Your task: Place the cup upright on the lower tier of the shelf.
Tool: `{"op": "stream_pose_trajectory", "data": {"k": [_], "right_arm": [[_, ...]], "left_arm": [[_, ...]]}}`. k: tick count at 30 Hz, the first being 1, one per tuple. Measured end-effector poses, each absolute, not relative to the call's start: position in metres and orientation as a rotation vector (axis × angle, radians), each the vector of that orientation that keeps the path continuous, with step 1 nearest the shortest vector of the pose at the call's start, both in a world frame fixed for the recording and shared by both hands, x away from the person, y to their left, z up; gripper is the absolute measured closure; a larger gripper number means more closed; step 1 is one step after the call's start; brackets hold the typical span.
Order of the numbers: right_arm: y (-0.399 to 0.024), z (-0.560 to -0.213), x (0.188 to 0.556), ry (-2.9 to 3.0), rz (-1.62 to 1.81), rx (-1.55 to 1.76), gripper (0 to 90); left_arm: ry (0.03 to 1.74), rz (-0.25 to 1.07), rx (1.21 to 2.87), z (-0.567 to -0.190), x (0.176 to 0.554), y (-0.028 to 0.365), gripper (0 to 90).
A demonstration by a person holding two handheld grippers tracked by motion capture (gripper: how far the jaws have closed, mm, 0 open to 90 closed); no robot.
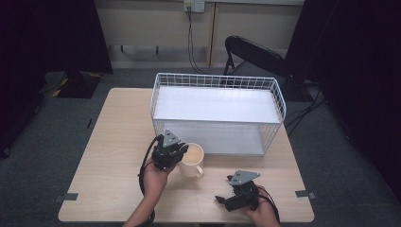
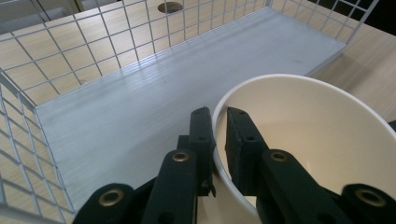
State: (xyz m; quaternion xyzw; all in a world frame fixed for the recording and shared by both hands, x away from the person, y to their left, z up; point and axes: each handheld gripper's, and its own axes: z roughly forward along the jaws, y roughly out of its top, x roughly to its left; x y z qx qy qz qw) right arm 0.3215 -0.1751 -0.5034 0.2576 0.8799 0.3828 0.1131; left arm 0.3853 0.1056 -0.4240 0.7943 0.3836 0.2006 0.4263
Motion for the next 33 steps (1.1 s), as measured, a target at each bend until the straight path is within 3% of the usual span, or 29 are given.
{"op": "stream_pose_trajectory", "data": {"k": [33], "right_arm": [[-0.175,-0.503,0.322,2.581,1.123,0.755,12.4]], "left_arm": [[1.14,0.598,1.91,-0.429,0.409,0.084,81.5]]}}
